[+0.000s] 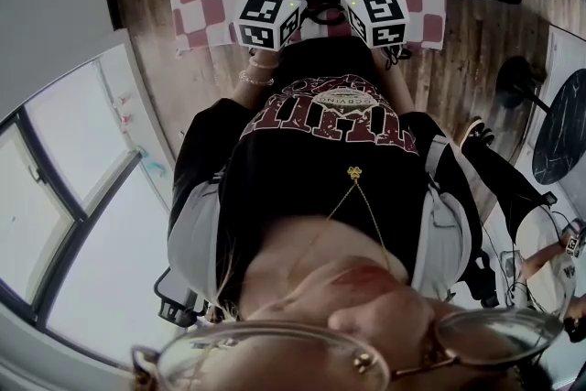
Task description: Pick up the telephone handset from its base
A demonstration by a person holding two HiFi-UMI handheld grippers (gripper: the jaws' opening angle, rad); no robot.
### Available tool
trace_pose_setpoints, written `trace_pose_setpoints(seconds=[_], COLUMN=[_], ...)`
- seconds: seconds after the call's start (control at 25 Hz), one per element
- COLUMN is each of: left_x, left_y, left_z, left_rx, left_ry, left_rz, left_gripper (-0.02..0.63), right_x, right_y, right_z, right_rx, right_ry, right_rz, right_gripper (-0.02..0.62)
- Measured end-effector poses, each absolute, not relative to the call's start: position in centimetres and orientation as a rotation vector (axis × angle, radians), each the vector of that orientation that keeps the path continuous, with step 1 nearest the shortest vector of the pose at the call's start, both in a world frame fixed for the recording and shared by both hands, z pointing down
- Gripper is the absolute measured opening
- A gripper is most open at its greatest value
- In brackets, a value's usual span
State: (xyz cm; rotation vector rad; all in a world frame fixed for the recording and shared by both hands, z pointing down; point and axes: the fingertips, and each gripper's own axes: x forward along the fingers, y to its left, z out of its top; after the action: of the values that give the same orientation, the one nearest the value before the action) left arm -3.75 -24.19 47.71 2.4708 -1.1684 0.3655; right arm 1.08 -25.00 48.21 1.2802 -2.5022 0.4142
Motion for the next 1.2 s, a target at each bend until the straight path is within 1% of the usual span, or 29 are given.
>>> trace_pose_setpoints(seconds=[0.36,0.72,1.2], left_x=[-4.4,-3.9,-4.7], left_y=[-23.9,-23.5,-22.8], left_z=[49.2,50.4,53.0], left_rx=[2.427,2.405,2.354], left_ry=[-1.155,-1.136,-1.130], left_rz=[0.388,0.408,0.440], left_gripper=[0.009,0.009,0.009], right_x=[0.9,1.7,1.0], right_y=[-24.9,-25.3,-24.3], right_z=[49.3,49.8,52.8], right_rx=[1.237,1.182,1.151], right_ry=[-2.491,-2.463,-2.423], right_rz=[0.525,0.568,0.600], right_gripper=[0.018,0.020,0.018])
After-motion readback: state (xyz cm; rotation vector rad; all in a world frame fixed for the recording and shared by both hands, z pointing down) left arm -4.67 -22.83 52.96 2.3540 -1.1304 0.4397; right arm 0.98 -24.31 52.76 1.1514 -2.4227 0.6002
